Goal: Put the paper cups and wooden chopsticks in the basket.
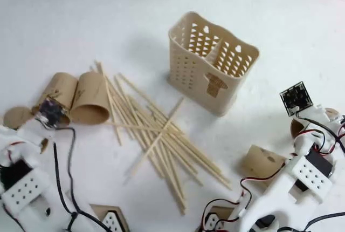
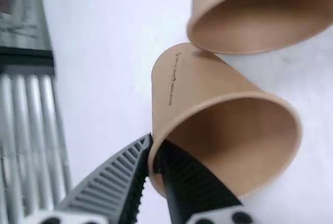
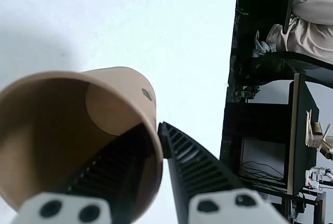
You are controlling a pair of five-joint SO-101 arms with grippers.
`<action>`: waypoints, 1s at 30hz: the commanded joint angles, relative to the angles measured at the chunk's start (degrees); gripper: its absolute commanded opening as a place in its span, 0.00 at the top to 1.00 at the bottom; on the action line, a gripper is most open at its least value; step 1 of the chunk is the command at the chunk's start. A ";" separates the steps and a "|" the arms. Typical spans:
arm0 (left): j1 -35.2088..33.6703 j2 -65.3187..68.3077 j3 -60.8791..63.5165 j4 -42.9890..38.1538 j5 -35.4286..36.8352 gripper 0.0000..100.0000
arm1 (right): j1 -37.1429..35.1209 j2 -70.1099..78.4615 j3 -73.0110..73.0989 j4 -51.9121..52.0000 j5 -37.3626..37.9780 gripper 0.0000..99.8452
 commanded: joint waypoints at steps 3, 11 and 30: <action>6.99 -0.04 -27.43 34.55 10.20 0.98 | 0.13 -1.19 -1.32 0.31 -0.62 0.98; 20.79 0.31 -45.19 48.26 24.44 0.98 | 0.04 -1.19 -1.32 1.98 -0.70 0.98; 65.80 18.59 -76.48 53.63 49.23 0.98 | -0.22 -0.75 -1.14 2.68 -0.79 0.98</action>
